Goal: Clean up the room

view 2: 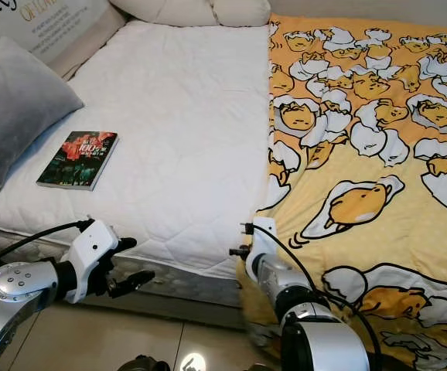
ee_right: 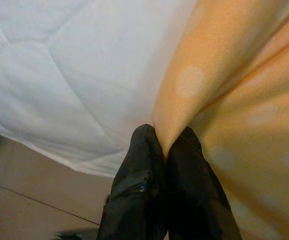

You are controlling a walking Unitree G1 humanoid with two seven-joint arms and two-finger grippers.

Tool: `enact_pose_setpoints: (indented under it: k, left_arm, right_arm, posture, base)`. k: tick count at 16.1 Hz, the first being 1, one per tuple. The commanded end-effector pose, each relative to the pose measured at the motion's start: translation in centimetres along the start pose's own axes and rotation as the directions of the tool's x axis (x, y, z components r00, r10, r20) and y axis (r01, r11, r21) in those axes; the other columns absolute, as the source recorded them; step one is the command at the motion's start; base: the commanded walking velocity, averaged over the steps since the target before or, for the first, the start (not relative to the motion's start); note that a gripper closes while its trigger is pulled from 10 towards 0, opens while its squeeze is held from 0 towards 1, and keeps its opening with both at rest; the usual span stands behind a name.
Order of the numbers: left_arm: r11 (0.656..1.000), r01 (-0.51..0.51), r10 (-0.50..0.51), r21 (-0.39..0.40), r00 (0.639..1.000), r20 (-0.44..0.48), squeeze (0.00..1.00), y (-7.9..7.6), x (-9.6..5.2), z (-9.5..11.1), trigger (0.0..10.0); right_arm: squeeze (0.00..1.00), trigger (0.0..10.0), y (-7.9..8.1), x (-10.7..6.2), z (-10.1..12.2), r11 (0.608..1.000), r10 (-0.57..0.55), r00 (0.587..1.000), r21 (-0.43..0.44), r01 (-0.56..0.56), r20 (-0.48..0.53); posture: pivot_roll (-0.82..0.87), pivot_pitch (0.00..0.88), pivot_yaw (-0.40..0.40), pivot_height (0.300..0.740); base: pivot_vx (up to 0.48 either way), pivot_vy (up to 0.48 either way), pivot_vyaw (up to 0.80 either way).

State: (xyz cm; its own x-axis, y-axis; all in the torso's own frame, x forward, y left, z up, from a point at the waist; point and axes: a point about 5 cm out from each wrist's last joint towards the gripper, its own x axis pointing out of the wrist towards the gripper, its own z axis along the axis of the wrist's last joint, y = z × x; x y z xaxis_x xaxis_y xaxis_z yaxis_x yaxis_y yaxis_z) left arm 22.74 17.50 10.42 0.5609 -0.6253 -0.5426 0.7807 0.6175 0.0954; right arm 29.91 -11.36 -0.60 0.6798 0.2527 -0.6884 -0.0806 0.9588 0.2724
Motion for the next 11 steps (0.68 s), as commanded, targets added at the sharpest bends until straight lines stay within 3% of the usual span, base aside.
enact_pose_setpoints:
  k: [1, 3, 6, 7, 8, 9, 10, 11]
  left_arm:
    - [1.0, 0.002, -0.002, 0.014, 1.0, 0.001, 0.0, 0.1, 0.0, 0.1, 10.0]
    - [1.0, 0.008, -0.008, 0.024, 1.0, 0.0, 0.0, 0.3, 0.1, 0.2, 10.0]
    - [1.0, 0.011, -0.011, 0.027, 1.0, 0.002, 0.0, 0.2, 0.3, 0.3, 10.0]
    - [1.0, 0.011, -0.011, 0.025, 1.0, 0.003, 0.0, 0.2, 0.2, 0.3, 10.0]
    - [1.0, 0.011, -0.011, 0.023, 1.0, 0.004, 0.0, 0.1, 0.2, 0.3, 10.0]
    - [1.0, 0.009, -0.009, 0.02, 1.0, 0.005, 0.0, 0.1, 0.3, 0.2, 10.0]
    - [1.0, 0.005, -0.005, 0.019, 1.0, 0.005, 0.0, 0.0, 0.3, 0.2, 10.0]
    - [1.0, 0.0, -0.001, 0.018, 1.0, 0.005, 0.0, 0.1, 0.3, 0.1, 10.0]
  right_arm:
    - [0.0, 0.0, 2.9, 0.4, -0.3, 0.992, 0.116, 0.993, 0.045, -0.115, -0.023]
    - [0.0, 0.0, 4.0, 0.5, 0.9, 0.986, 0.152, 0.988, 0.075, -0.152, 0.007]
    - [0.0, 0.0, 3.9, 0.5, 0.3, 0.99, 0.136, 0.99, 0.027, -0.135, -0.024]
    - [0.0, 4.0, 3.4, 0.5, -0.5, 0.994, 0.11, 0.993, -0.007, -0.11, -0.051]
    - [0.0, 10.0, 3.0, 0.4, -1.1, 0.996, 0.081, 0.994, -0.028, -0.083, -0.073]
    - [0.0, 10.0, 2.5, 0.4, -1.7, 0.998, 0.063, 0.994, -0.021, -0.065, -0.092]
    - [1.0, 10.0, 2.2, 0.3, -2.2, 0.998, 0.068, 0.993, 0.009, -0.068, -0.095]
    - [1.0, 10.0, 2.2, 0.3, -2.3, 0.996, 0.083, 0.993, 0.033, -0.08, -0.085]
  posture:
    - [0.07, 0.02, 0.042, 0.74]
    - [0.07, 0.018, 0.044, 0.74]
    - [0.07, 0.014, 0.038, 0.74]
    - [0.07, 0.013, 0.034, 0.74]
    - [0.07, 0.016, 0.029, 0.74]
    - [0.07, 0.018, 0.027, 0.74]
    - [0.07, 0.018, 0.027, 0.74]
    - [0.07, 0.017, 0.026, 0.74]
  base:
    - [0.0, 0.0, 0.0]
    - [0.0, 0.0, 0.0]
    - [0.0, 0.0, 0.0]
    - [0.0, 0.0, 0.0]
    - [0.0, 0.0, 0.0]
    - [0.0, 0.0, 0.0]
    - [0.0, 0.0, 0.0]
    - [0.0, 0.0, 0.0]
